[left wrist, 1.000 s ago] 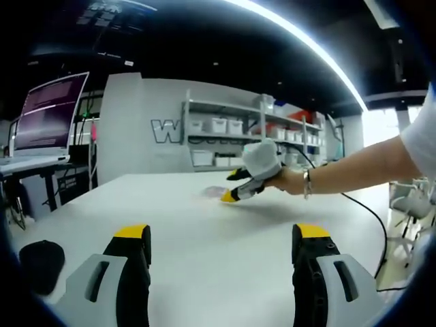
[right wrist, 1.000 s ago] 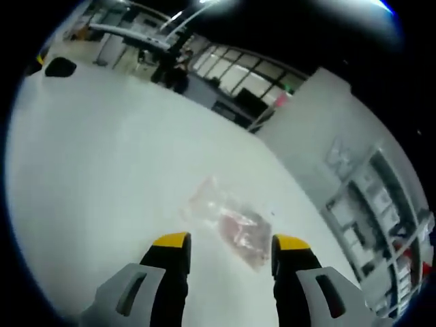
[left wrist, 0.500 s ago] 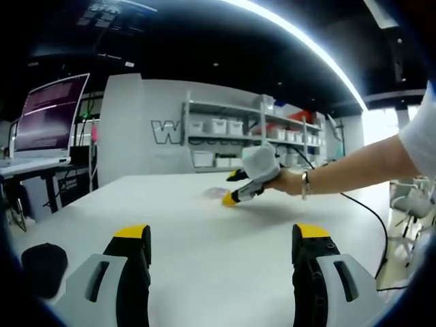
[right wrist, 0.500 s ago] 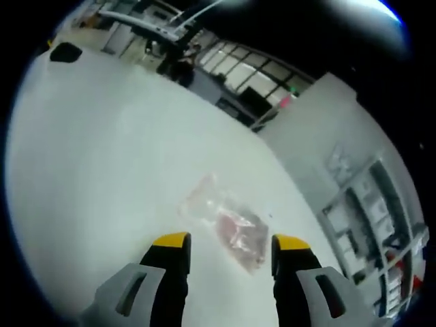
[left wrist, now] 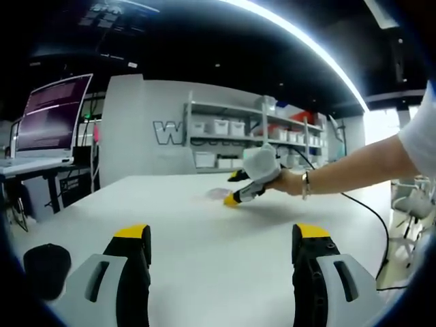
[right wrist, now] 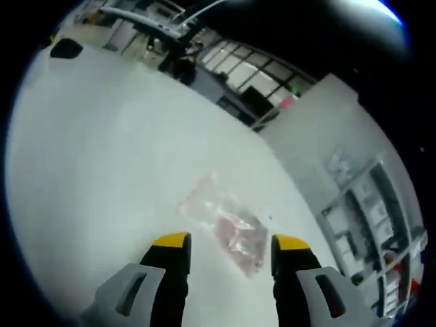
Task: Open the resealable bag by pulling the two sides of the seal apart until the entire bag opening is separated and visibly accessible.
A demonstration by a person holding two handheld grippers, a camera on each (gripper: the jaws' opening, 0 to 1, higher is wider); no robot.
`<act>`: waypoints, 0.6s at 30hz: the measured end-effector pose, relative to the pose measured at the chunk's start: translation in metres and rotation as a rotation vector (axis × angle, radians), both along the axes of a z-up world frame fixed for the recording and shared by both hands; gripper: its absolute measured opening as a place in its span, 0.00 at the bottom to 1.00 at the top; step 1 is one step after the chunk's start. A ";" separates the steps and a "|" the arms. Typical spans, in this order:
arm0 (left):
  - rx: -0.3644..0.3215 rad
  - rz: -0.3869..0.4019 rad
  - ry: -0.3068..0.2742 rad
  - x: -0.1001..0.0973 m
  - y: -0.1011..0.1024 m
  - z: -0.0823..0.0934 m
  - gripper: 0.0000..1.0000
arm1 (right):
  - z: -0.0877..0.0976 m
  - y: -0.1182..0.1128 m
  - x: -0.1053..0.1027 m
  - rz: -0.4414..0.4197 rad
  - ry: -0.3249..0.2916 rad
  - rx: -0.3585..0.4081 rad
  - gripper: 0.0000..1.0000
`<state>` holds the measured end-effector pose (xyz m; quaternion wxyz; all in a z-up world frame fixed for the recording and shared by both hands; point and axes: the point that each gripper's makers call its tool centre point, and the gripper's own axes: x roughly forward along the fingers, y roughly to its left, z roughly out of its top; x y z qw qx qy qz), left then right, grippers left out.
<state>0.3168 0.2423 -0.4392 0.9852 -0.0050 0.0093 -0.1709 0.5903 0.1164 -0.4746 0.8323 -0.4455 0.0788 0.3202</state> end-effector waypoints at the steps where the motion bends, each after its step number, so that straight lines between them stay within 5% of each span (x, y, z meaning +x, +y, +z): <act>1: 0.000 0.001 0.000 0.000 0.000 0.000 0.83 | 0.000 0.000 0.000 0.000 0.000 0.000 0.46; 18: -0.007 0.011 0.005 -0.002 0.004 -0.003 0.83 | -0.001 0.003 0.002 0.011 -0.007 -0.019 0.43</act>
